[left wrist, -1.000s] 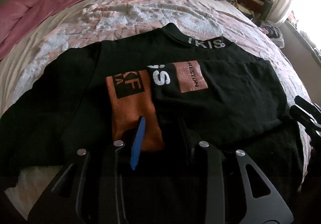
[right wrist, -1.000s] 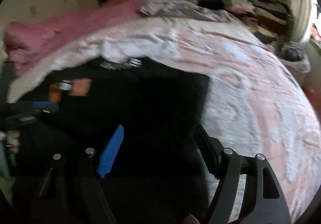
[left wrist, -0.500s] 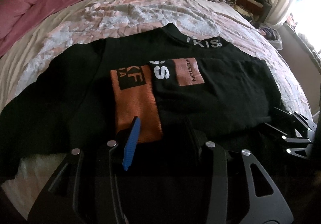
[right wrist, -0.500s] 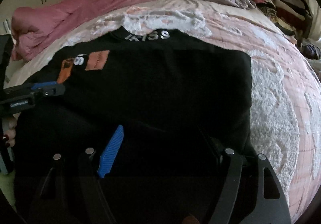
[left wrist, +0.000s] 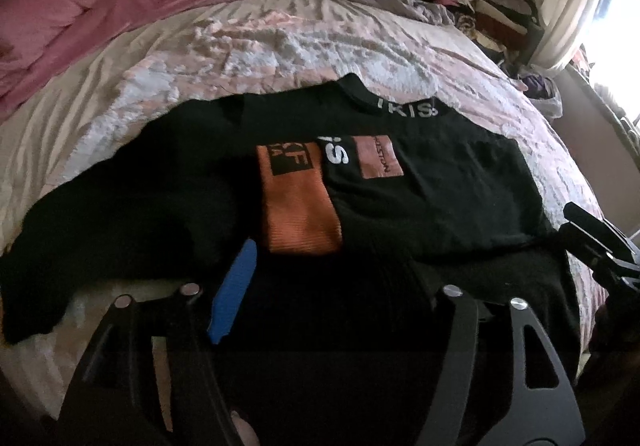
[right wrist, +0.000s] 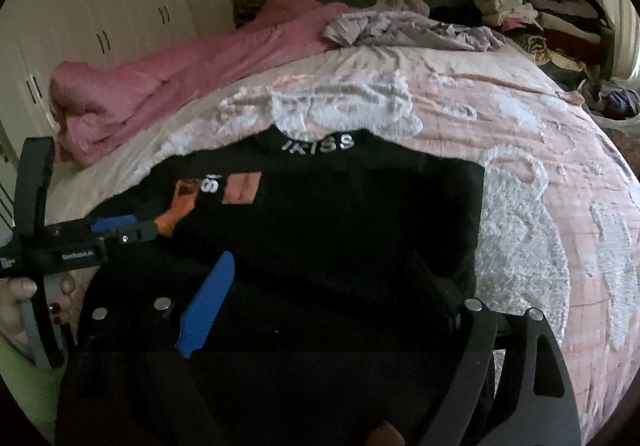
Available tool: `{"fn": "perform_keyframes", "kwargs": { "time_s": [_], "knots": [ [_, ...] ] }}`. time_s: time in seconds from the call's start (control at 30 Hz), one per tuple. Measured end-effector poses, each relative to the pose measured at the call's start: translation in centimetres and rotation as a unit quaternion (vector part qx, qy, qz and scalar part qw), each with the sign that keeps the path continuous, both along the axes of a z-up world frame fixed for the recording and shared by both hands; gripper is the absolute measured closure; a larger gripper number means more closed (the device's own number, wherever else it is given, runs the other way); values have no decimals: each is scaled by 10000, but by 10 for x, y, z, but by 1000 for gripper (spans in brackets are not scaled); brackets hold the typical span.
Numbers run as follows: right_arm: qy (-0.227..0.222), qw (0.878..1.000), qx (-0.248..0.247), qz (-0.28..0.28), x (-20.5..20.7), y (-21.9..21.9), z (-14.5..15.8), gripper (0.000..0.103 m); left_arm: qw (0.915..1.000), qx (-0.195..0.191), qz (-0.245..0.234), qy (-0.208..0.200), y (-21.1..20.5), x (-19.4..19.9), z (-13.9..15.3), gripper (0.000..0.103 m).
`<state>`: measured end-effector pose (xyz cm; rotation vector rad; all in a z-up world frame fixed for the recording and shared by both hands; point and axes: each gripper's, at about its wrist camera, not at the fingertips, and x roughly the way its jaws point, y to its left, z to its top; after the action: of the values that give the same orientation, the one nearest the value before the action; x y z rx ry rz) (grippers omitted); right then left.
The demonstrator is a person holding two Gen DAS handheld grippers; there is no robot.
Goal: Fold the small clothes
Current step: 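Grasp the orange cuff of the other sleeve with the left tool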
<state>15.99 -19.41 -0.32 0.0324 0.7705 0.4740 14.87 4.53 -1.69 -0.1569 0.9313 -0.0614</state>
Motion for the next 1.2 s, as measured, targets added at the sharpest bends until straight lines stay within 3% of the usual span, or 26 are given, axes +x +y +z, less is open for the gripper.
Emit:
{"fn": "perform_keyframes", "kwargs": {
  "time_s": [0.03,0.27,0.3,1.2],
  "knots": [
    [-19,10000,7,-22,-1,0,3,18,10000,12,18,-32,0,-1,3,20],
    [-107,9999,51,-56,-12,5,15,18,9989,268,269,-270,14,-16,22,16],
    [-124,9999,52,-53,-14,7,17,18,9988,264,296,-280,16,-18,24,9],
    [-557,9978,1,356,-47,80,73,18,9900,167,1249,-628,102,-71,58,10]
  ]
}}
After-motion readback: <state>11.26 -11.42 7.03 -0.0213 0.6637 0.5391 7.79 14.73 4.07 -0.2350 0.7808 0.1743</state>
